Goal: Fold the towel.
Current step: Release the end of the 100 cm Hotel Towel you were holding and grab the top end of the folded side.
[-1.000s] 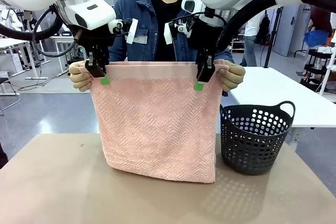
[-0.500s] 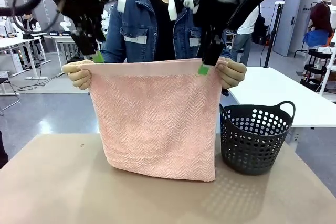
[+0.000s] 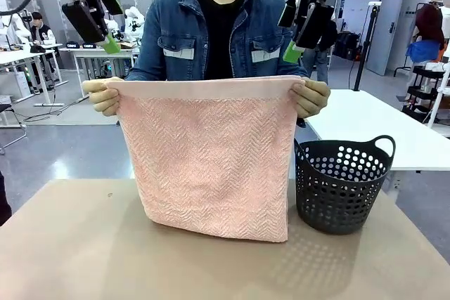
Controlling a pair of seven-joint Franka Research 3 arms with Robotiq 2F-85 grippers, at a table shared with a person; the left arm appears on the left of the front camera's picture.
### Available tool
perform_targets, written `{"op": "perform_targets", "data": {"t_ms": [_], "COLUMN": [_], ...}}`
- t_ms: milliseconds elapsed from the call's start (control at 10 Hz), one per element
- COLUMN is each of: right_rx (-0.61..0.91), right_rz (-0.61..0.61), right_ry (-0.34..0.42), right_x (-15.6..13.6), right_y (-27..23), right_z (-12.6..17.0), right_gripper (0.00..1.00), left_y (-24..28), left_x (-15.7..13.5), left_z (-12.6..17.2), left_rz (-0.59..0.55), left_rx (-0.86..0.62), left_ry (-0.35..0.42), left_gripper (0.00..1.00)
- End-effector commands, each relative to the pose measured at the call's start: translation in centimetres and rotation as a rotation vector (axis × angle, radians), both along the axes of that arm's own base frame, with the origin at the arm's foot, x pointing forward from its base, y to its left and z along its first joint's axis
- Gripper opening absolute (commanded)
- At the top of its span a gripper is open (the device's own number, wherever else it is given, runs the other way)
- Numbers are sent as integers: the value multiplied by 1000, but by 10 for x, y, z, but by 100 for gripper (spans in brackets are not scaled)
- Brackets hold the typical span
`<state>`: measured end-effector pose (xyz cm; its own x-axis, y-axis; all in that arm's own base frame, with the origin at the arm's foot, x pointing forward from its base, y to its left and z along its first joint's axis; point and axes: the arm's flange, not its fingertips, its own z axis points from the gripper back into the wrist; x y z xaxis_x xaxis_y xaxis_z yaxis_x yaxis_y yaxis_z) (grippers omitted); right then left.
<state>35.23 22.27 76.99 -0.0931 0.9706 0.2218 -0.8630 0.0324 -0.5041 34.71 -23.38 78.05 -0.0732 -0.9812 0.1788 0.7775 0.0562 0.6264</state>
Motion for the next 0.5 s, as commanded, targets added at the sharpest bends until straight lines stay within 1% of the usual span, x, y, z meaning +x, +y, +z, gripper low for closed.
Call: {"op": "perform_targets", "data": {"t_ms": [0, 100, 200, 300, 400], "right_rx": [-11, -20, -15, -50, -56], "right_rz": [22, 24, 22, 7, 7], "right_ry": [21, 34, 68, 80, 107], "right_x": [14, 18, 27, 36, 46], "right_y": [1, 5, 11, 14, 18], "right_z": [-12, -12, -15, -19, -24], "right_gripper": [100, 100, 100, 100, 100], "left_y": [-6, -11, -17, -23, -28], "left_x": [7, 12, 21, 30, 40], "left_z": [-13, -13, -14, -15, -17], "left_rz": [-2, -12, -25, -19, -19], "left_rx": [-6, -5, 25, 52, 76], "left_ry": [2, 21, 46, 67, 75], "left_gripper": [100, 100, 100, 100, 100]}}
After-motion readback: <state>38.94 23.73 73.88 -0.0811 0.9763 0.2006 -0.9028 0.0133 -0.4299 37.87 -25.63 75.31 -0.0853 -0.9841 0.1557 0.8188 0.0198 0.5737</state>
